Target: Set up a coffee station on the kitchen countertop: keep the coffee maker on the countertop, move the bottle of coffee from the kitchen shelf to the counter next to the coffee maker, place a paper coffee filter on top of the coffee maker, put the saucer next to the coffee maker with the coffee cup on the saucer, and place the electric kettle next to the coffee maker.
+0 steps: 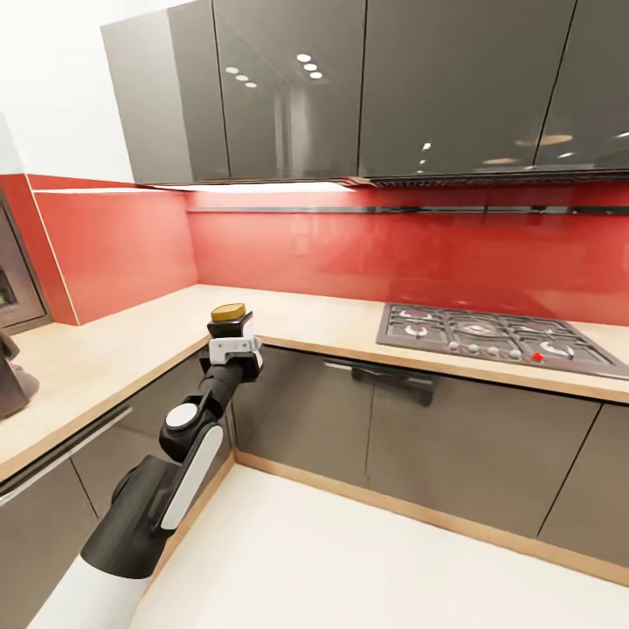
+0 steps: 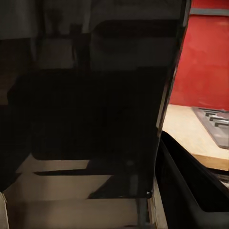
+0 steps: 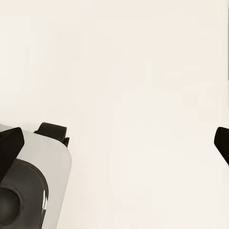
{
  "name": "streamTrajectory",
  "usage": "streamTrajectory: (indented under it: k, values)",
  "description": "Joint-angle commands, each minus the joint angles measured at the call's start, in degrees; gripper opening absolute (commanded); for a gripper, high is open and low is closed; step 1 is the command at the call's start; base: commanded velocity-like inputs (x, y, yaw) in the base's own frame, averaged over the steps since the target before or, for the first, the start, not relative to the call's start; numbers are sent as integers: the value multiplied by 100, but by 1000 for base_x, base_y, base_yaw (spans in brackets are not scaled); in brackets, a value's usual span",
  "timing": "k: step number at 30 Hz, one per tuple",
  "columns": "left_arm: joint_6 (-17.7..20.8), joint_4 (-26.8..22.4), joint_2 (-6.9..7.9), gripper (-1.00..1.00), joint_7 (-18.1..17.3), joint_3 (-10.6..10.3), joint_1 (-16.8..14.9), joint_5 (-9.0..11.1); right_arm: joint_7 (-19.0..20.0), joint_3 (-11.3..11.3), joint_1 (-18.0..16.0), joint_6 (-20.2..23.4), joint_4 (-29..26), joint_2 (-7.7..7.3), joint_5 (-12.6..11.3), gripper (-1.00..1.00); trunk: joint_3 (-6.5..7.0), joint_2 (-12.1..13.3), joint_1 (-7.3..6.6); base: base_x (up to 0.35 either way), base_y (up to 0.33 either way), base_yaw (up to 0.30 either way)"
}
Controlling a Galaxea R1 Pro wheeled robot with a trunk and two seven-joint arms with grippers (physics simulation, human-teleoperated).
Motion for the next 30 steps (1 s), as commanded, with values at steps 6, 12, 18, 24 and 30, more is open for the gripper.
streamTrajectory:
  k: [6,12,18,24,30]
  values:
    - [21,-7,6,-100,49,-16,-6,48,-1,8,3,0,-13,-2,27,100,-5,-3,2,261,-172,29]
    - [21,-7,5,-100,49,-35,-6,48,-1,8,3,-3,-13,-2,29,100,-5,-3,2,244,-162,62]
    - [21,-7,4,-100,51,-59,-6,48,-8,8,2,-11,-15,-2,29,100,-5,-3,2,57,-39,225]
    - [21,-8,4,-100,51,-66,-6,48,-12,8,3,-12,-13,-2,26,100,-5,-3,2,6,-4,266]
    - [18,-13,4,-100,51,-68,-6,48,-11,8,3,-9,-14,-2,25,100,-5,-3,2,1,-8,251]
